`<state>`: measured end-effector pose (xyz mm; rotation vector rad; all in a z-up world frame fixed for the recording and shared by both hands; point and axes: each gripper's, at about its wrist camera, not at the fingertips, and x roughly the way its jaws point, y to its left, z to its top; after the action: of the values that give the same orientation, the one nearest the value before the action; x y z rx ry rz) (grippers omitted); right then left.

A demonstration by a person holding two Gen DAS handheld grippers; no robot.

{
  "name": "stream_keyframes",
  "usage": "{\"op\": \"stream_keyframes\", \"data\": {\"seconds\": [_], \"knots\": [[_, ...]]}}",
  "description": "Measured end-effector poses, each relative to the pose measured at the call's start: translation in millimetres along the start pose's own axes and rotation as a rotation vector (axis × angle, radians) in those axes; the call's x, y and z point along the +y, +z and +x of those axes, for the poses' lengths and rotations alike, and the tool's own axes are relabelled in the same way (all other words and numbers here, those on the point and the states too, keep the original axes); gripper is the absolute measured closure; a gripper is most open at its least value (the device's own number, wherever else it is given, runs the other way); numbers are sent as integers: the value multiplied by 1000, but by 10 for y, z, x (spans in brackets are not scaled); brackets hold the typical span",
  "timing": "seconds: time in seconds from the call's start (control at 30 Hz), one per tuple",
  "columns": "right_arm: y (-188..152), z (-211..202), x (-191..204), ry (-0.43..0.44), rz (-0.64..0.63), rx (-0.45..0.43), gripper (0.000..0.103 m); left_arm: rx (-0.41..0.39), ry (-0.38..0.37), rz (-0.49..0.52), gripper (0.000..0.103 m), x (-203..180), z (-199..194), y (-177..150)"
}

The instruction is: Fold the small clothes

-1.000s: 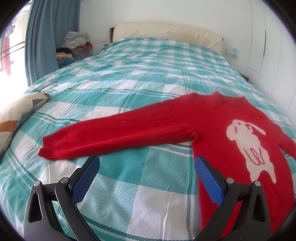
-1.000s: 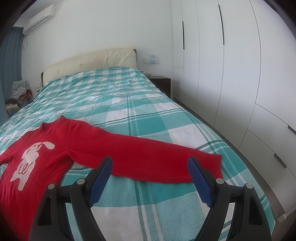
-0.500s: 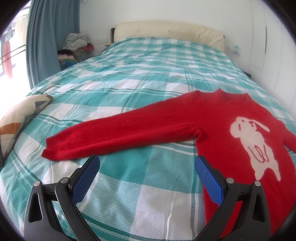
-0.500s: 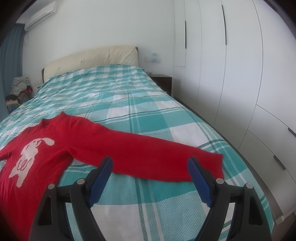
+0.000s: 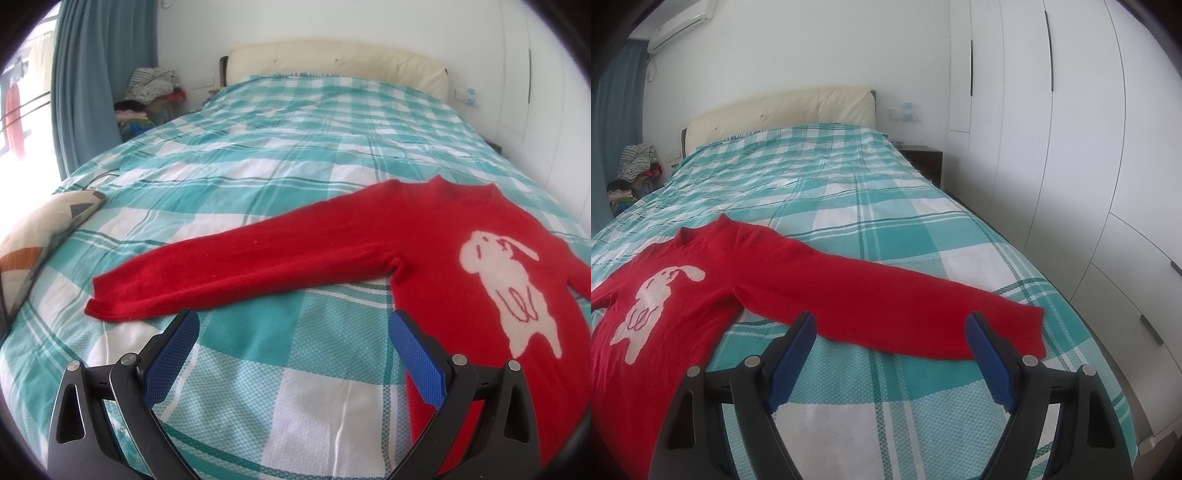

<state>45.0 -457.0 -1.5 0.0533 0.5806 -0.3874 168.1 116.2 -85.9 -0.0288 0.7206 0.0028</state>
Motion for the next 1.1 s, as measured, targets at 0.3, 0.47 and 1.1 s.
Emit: {"op": "stream_keyframes", "data": {"seconds": [0.3,0.47,1.1], "knots": [[89,40,-1493,177,634,96,21,-3,-20,-8,1,24,-14,34],[-296,286,-1729,282,897,254,23,5,-13,7,1,2,-1,17],[-60,957,-1573,130,882,184,99,20,-21,-13,1,24,-8,23]]}}
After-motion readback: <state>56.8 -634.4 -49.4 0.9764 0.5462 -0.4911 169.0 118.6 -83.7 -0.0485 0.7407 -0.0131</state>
